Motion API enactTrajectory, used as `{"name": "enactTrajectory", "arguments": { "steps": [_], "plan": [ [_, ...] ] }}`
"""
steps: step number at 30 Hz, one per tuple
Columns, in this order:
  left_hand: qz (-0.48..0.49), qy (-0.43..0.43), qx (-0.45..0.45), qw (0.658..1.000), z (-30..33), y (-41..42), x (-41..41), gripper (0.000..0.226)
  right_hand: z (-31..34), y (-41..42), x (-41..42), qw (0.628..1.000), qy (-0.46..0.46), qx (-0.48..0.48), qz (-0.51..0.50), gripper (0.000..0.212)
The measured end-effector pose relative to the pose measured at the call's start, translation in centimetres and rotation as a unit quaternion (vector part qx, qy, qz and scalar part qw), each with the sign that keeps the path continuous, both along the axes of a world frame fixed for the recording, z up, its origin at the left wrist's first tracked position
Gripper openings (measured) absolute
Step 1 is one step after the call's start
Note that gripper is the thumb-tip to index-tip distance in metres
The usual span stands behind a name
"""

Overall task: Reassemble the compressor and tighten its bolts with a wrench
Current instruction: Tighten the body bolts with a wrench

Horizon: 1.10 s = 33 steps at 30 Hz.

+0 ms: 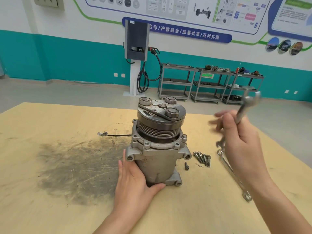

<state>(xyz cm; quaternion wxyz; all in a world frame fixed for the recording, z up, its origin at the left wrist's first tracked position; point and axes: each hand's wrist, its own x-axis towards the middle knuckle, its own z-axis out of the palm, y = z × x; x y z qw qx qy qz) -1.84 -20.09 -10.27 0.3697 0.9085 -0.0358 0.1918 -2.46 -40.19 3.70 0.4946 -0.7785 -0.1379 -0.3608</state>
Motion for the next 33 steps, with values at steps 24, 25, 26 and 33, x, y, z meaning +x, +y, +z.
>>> {"name": "enactTrajectory", "arguments": {
  "steps": [24, 25, 26, 33],
  "plan": [
    [-0.08, 0.008, -0.128, 0.989, 2.0, 1.0, -0.5, 0.106, -8.4, 4.7, 0.7, 0.958, 0.245, 0.141, 0.046, 0.07],
    [-0.08, 0.011, -0.133, 0.988, 1.9, 1.0, -0.6, 0.105, -8.5, 4.7, 0.8, 0.956, 0.249, 0.146, 0.047, 0.068],
    [-0.081, 0.016, -0.141, 0.987, 1.9, 0.9, -0.7, 0.106, -8.4, 4.5, 1.0, 0.952, 0.259, 0.154, 0.054, 0.062],
    [-0.061, 0.034, -0.203, 0.977, 1.8, -1.5, -2.1, 0.115, -7.3, 2.4, 5.0, 0.901, 0.367, 0.195, 0.124, 0.045]
  ]
}}
